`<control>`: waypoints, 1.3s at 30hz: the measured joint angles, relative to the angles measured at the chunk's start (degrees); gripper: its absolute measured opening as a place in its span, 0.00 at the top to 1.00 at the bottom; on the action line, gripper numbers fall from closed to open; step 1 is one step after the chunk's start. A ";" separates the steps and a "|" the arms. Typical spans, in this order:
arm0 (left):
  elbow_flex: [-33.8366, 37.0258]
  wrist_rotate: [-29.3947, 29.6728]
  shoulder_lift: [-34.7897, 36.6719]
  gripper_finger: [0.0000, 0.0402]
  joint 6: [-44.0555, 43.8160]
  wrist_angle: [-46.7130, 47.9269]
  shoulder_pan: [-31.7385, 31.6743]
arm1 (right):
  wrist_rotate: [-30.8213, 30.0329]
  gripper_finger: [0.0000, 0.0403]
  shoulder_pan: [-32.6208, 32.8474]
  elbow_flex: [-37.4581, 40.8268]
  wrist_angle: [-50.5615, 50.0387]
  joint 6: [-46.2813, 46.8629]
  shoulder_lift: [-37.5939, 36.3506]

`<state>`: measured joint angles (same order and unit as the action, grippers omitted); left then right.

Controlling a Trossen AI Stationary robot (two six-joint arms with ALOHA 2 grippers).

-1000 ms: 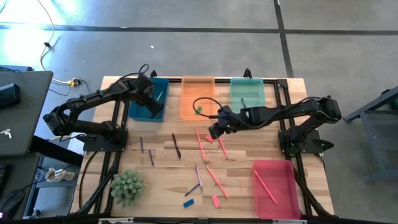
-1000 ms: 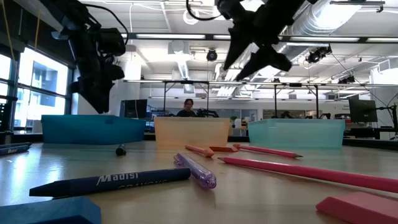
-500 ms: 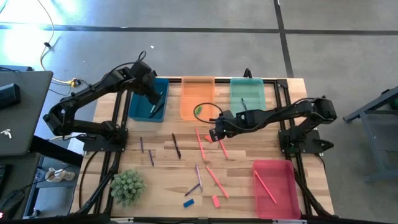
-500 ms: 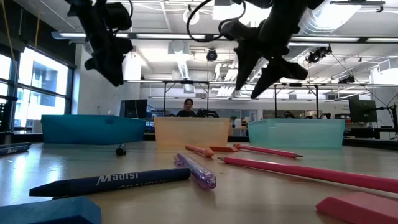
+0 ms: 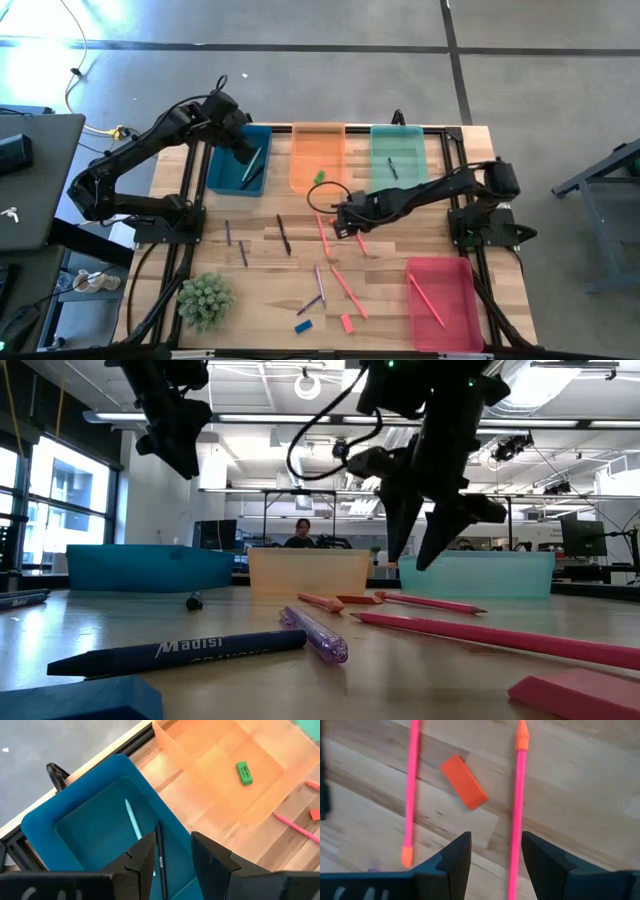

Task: Sort crayons/erasers/pens/pencils in bins
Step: Put the pink colored pencil into the pink bin

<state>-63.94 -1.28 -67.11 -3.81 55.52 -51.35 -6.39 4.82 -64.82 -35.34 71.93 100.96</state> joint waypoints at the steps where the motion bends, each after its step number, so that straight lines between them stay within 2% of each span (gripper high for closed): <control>1: 0.00 0.02 0.00 0.71 0.00 0.00 0.00 | 0.02 0.59 0.00 0.00 0.18 0.13 0.48; 21: 0.00 0.19 0.00 0.71 -0.02 -2.25 0.00 | -0.74 0.59 0.00 -0.21 -0.24 1.59 7.08; 26: 0.00 0.19 0.00 0.71 -0.01 -2.28 0.00 | -0.77 0.68 -0.02 -0.24 -3.84 4.62 7.22; 39: 0.00 0.19 0.00 0.71 0.00 -2.40 0.00 | 1.11 0.86 -0.35 -0.15 -9.55 4.58 7.28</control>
<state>-63.94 -1.08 -67.11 -3.81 53.12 -51.35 -5.29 4.47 -64.97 -44.89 76.51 108.25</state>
